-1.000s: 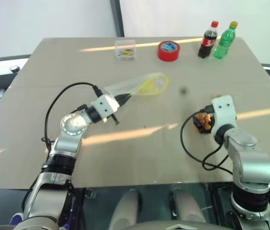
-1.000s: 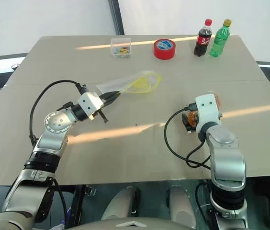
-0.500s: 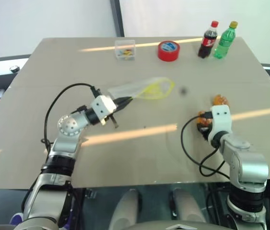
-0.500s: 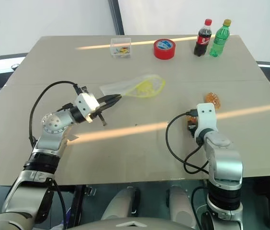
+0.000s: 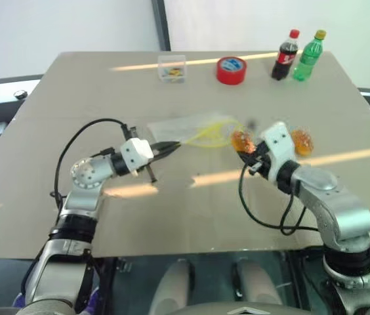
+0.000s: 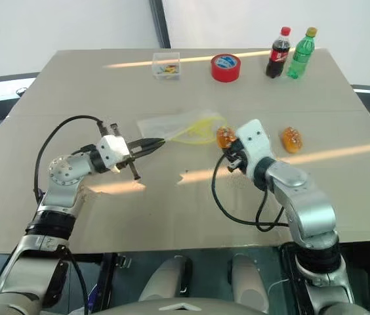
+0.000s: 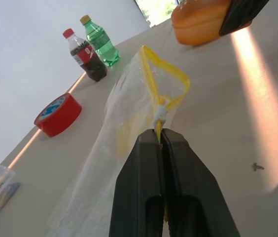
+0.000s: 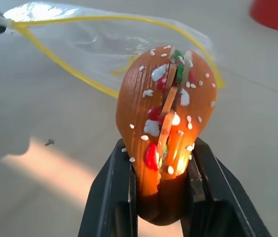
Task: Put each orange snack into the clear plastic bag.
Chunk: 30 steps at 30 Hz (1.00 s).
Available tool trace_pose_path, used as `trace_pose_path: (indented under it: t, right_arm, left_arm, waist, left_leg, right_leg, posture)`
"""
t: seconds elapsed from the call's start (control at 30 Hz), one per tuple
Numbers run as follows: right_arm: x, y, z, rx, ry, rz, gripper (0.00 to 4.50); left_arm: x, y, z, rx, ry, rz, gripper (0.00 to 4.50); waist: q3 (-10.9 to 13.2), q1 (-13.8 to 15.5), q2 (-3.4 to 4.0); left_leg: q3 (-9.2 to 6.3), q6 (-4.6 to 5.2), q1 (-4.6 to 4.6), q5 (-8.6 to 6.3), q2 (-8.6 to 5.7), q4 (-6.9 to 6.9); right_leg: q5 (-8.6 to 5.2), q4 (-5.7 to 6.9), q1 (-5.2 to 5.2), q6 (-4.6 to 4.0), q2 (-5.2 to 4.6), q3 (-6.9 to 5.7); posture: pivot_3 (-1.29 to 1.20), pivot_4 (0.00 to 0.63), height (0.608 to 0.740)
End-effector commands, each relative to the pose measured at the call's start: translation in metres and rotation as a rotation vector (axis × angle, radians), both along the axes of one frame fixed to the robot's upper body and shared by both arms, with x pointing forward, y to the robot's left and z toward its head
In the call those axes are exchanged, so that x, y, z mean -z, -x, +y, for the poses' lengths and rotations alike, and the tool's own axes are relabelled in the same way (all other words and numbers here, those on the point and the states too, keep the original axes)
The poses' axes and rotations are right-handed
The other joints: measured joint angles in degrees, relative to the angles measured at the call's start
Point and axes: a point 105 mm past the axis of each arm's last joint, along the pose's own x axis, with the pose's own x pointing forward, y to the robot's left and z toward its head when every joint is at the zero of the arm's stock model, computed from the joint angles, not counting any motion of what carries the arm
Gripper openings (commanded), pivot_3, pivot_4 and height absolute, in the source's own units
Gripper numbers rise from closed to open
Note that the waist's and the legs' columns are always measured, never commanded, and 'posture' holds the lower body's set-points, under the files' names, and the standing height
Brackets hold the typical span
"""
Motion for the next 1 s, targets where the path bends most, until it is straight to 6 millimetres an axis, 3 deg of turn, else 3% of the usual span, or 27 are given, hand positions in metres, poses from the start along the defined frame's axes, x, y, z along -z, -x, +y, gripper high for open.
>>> trace_pose_path:
  t: [0.03,0.47,0.53,0.6,0.7,1.0]
  right_arm:
    - [-0.01,-0.005,0.017,-0.093,0.004,-0.051,0.97]
    - [-0.003,-0.028,0.079,-0.338,-0.012,-0.052,0.97]
    - [0.0,-0.032,0.079,-0.333,-0.007,-0.054,1.61]
    - [0.002,-0.035,0.073,-0.316,0.016,-0.07,2.46]
    - [-0.006,-0.032,0.05,-0.275,0.024,-0.088,3.78]
    - [-0.045,0.007,-0.022,-0.201,-0.06,-0.129,3.78]
  left_arm:
    - [-0.014,0.009,-0.002,0.032,0.012,-0.056,0.0]
    - [0.005,0.037,-0.011,0.1,-0.038,-0.009,0.0]
    - [0.006,0.035,-0.009,0.072,-0.024,-0.003,0.0]
    - [0.006,0.031,-0.005,0.028,-0.014,0.004,0.0]
    - [0.006,0.024,0.001,-0.049,0.002,0.008,0.0]
    - [0.0,0.01,0.003,-0.162,0.054,-0.014,0.0]
  waist:
    - [0.0,0.07,0.01]
    - [0.02,0.07,0.03]
    - [0.02,0.17,0.03]
    - [0.02,0.27,0.03]
    - [0.02,0.4,0.03]
    - [0.01,0.43,0.02]
  left_leg:
    - [-0.01,0.0,0.0,0.0,0.0,-0.01]
    - [-0.02,0.0,0.0,0.0,0.06,-0.02]
    - [-0.03,0.0,0.0,0.0,0.06,-0.02]
    - [-0.03,0.0,-0.01,0.0,0.06,-0.02]
    - [-0.04,0.0,-0.02,0.0,0.04,-0.02]
    - [-0.06,0.0,-0.05,0.0,0.07,-0.04]
  right_leg:
    - [0.0,0.01,0.0,0.0,0.0,0.0]
    - [0.0,0.0,-0.01,-0.01,0.0,-0.02]
    - [0.0,0.01,-0.01,-0.01,0.0,-0.02]
    - [0.0,-0.01,-0.01,-0.01,-0.02,-0.02]
    - [0.0,-0.02,-0.01,-0.01,-0.05,-0.02]
    - [0.0,-0.04,0.0,0.0,-0.07,-0.05]
  posture:
    - [0.0,0.15,0.74]
    - [0.0,0.15,0.74]
    - [0.0,0.15,0.74]
    - [0.0,0.15,0.74]
    - [0.0,0.15,0.74]
    - [0.0,0.15,0.74]
